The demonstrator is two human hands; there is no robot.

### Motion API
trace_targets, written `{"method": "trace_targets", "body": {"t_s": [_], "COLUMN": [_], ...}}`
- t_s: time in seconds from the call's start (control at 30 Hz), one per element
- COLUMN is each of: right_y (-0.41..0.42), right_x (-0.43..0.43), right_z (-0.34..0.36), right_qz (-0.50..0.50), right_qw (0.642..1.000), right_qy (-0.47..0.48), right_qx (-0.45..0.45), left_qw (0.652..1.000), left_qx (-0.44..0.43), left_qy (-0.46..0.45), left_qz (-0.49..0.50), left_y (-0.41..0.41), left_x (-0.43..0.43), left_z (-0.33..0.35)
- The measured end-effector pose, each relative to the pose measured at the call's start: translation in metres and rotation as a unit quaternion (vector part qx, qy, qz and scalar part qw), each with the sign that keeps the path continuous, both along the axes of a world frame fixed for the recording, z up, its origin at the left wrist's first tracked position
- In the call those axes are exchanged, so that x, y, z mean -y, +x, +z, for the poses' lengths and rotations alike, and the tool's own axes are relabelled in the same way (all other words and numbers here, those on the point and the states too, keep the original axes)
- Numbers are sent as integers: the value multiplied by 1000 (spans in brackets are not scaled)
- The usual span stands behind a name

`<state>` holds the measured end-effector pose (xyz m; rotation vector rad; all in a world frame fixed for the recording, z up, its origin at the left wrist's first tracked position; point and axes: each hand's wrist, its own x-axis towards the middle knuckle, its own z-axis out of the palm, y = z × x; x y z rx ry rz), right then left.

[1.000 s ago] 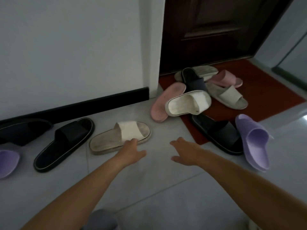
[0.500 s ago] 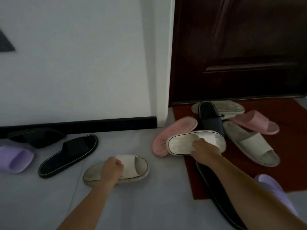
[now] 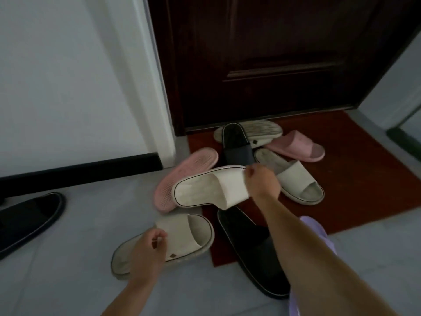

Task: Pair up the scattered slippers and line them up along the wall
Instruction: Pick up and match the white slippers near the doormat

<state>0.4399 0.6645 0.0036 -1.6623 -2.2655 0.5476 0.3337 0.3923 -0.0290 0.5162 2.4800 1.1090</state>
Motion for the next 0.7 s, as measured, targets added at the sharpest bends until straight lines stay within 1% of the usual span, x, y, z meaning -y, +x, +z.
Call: {"method": "trace_targets", "body": {"t_s": [0.07,0.13,0.2,0.3,0.37,0.4,0.47,0.53,0.6,0.63,0.7], "right_y": [37,66,75,50,17,1,-23,-32,-32,-33,-32], "right_x": [-28,-45,-50,-38,-27,-20,-9,-4,0,0,1], "right_z": [-8,-18,-24,-29,-36,-40,-48,-54,-54,-52,-44], "right_qz": [-114,-175,-161,-69,-28,-23,-28,-57,-84,-92,-100], "right_qw": [992,981,983,993,987,981,974,979,983,984,983], "right_qy": [-41,-83,-92,-99,-153,-187,-219,-193,-158,-143,-119], "right_qx": [-23,-23,-4,-15,-44,-53,-42,-23,-34,-53,-98], "left_qw": [1000,999,999,1000,999,999,999,997,991,990,992], "left_qx": [0,-8,-16,-16,-21,-19,-21,-18,-9,5,52], "left_qy": [-18,-32,-31,-26,-19,-19,-37,-80,-133,-140,-112], "left_qz": [18,25,19,-5,-23,-29,-26,2,23,26,36], "left_y": [-6,-14,-23,-24,-19,-16,-14,-19,-23,-23,-20], "left_x": [2,5,4,-9,-21,-25,-29,-27,-23,-20,-15], "left_z": [-2,-3,-2,4,7,8,8,3,1,-1,-3]}}
